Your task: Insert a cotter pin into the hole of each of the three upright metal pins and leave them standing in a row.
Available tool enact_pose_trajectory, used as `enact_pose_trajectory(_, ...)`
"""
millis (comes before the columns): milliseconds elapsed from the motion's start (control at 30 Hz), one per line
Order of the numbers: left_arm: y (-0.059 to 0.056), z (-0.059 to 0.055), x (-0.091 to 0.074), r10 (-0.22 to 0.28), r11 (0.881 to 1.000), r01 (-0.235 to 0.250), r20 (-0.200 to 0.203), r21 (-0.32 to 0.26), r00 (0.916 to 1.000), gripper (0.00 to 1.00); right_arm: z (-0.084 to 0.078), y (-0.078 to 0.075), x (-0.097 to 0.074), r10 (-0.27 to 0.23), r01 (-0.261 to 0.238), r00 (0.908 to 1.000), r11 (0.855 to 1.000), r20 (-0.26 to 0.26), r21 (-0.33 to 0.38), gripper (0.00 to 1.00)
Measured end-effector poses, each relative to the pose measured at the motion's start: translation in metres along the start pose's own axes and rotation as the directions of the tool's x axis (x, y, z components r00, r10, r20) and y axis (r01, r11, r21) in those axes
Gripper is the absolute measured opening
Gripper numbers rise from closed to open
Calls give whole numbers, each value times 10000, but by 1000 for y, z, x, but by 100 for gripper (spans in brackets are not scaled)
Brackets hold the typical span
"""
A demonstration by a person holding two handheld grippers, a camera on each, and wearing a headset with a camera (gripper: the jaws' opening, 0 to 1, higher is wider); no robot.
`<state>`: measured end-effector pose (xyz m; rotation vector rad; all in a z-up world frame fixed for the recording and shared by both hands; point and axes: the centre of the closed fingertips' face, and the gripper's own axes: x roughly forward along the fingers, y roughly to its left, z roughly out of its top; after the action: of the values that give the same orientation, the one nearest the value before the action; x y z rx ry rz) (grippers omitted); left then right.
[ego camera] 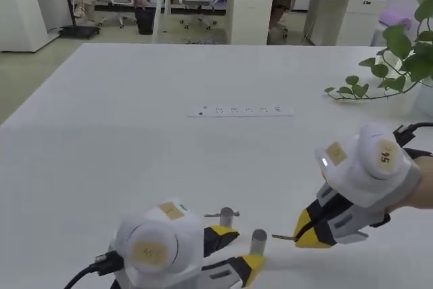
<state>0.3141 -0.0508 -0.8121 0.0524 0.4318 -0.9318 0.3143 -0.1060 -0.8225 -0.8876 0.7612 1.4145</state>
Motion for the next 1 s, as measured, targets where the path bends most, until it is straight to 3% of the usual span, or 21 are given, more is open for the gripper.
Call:
enact_pose_trajectory(300, 0, -7, 11, 10, 9997, -14, -175, -230, 9998, 23, -4, -5, 4, -37, 23, 9993, 9993, -375, -375, 3)
enact_pose_trajectory(1000, 1, -8, 21, -23, 9998, 21, -91, -174, 10000, 13, 0, -9, 11, 149, -233, 9964, 9946, -837, -1009, 3)
